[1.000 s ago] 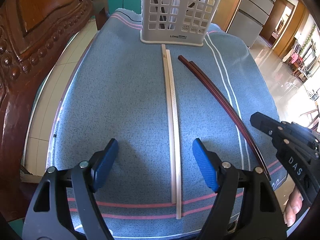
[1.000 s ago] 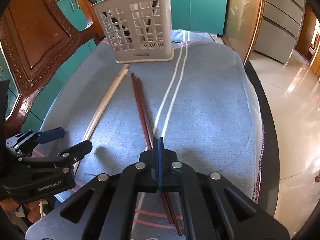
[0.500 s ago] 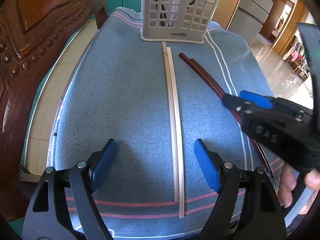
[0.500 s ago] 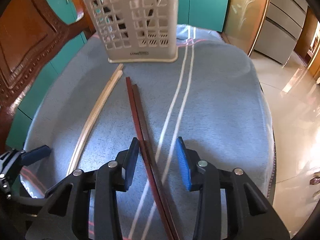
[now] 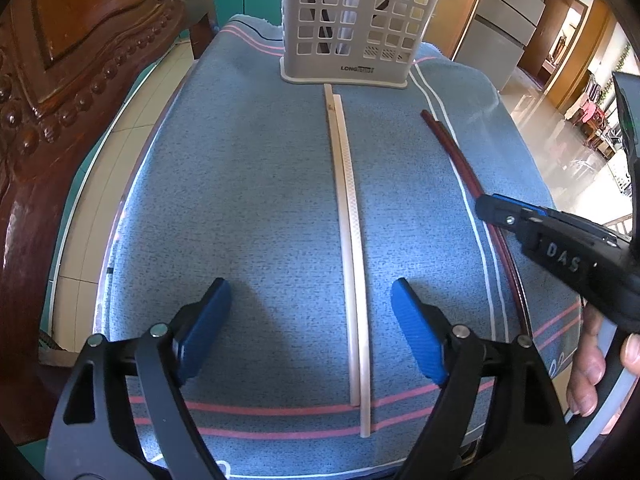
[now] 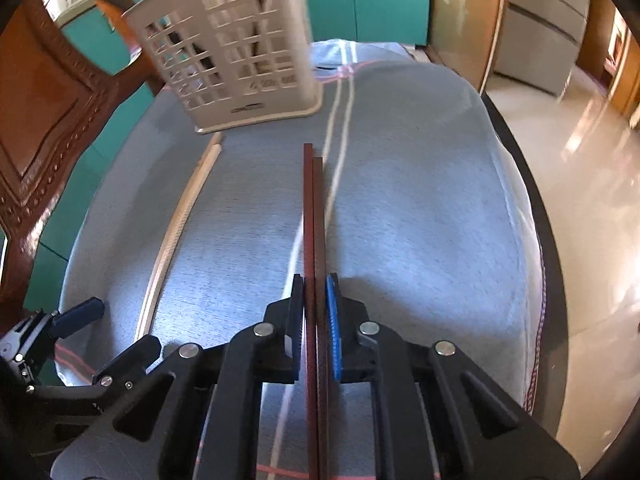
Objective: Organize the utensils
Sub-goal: 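Close the left tool on a light wooden chopstick while the right tool holds its dark red one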
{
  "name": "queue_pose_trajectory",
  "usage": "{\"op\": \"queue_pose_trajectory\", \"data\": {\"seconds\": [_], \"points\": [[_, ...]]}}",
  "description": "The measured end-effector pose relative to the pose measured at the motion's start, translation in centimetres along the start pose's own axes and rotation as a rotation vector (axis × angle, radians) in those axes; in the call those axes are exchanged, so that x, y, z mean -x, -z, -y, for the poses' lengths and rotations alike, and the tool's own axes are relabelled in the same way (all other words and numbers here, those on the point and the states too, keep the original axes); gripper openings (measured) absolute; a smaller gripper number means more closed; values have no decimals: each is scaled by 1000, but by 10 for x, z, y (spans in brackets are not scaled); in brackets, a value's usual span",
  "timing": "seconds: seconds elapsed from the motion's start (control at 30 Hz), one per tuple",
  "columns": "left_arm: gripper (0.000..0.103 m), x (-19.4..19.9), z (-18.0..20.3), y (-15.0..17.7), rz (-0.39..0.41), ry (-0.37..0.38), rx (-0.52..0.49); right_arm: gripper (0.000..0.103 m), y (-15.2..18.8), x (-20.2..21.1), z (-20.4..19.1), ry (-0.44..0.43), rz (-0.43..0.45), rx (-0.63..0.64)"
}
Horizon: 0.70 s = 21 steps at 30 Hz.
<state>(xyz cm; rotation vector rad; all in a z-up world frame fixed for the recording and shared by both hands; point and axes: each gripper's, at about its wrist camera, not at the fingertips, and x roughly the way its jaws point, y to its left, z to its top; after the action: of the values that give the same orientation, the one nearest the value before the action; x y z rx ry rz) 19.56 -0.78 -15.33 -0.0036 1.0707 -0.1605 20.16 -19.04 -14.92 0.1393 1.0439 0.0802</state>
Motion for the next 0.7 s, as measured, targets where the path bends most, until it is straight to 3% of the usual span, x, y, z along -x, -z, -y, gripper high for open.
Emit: {"op": "queue_pose_trajectory", "data": {"seconds": [0.33,0.47,0.5,0.57,0.7], "points": [[83,0,0,1,0,-1,-3,12,2,21,6,-23,39,2],[83,3,-6,-2,8,47,28,12,3,22,6,-14,37,6],[81,5,-8,-3,11,62,33,12,4,22,7,-12,34,4],[60,8,-10,-6,20,78,19,12,5,21,7,-14,30,3],[60,11,-11,-13,37,99,9,12,4,17,9,-13,25,1]]}}
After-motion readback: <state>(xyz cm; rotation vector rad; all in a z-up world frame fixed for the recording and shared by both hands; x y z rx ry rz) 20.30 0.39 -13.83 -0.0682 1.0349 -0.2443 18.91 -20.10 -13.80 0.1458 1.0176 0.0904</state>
